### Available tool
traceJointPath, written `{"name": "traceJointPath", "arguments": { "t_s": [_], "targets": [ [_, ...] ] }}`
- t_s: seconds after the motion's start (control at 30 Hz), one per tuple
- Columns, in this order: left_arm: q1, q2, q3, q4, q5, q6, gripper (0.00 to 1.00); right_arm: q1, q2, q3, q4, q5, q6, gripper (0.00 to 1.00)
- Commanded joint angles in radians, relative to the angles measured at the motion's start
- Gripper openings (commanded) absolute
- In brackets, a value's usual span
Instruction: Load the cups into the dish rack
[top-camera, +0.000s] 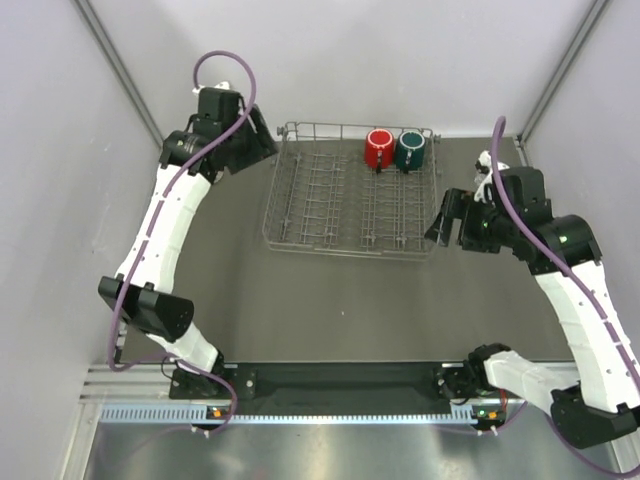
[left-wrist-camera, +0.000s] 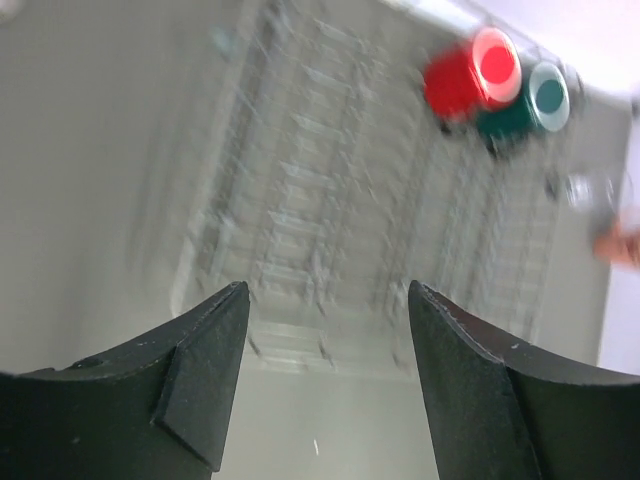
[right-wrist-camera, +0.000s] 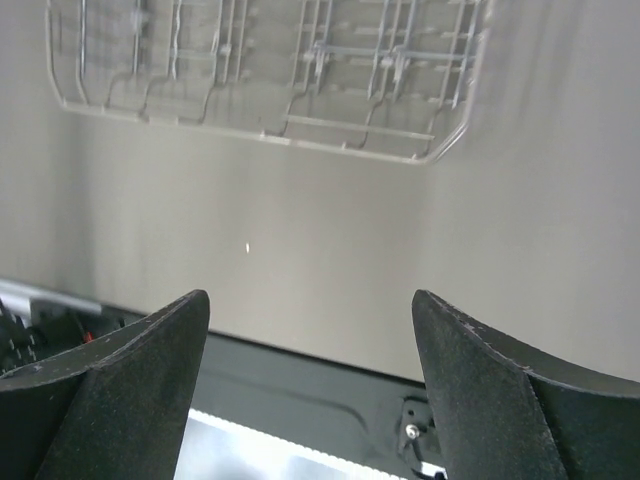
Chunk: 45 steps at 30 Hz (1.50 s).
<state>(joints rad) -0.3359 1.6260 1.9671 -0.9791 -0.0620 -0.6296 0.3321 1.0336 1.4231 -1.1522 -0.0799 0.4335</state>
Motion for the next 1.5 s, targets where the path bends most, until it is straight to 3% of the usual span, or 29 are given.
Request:
{"name": "traceJointPath", "arguments": {
  "t_s": [0.0,0.2,0.3,0.43,0.87,1.47],
  "targets": [
    [0.069,-0.017,-0.026,0.236,0.033,0.053,0.70,0.012,-0.033,-0.030,-0.011,-0.076,-0.068,0.82],
    [0.104,0.090,-0.100,0.432,-0.222,0.313,0.71,0.010,-0.061,-0.122,0.016,-0.182,-0.099,0.83],
    [0.130,0.153,-0.135,0.593,-0.229,0.422,0.71,0.010,-0.081,-0.182,0.048,-0.207,-0.082,0.83],
    [0.161,0.273,-0.096,0.674,-0.228,0.568,0.71,0.010,-0.118,-0.248,0.060,-0.228,-0.059,0.83],
    [0.293,0.526,-0.028,0.873,-0.230,0.651,0.68,0.007,-0.162,-0.360,0.101,-0.218,0.010,0.83],
    [0.371,0.626,0.006,0.872,-0.237,0.599,0.61,0.002,-0.178,-0.406,0.098,-0.204,0.030,0.83]
  ]
}}
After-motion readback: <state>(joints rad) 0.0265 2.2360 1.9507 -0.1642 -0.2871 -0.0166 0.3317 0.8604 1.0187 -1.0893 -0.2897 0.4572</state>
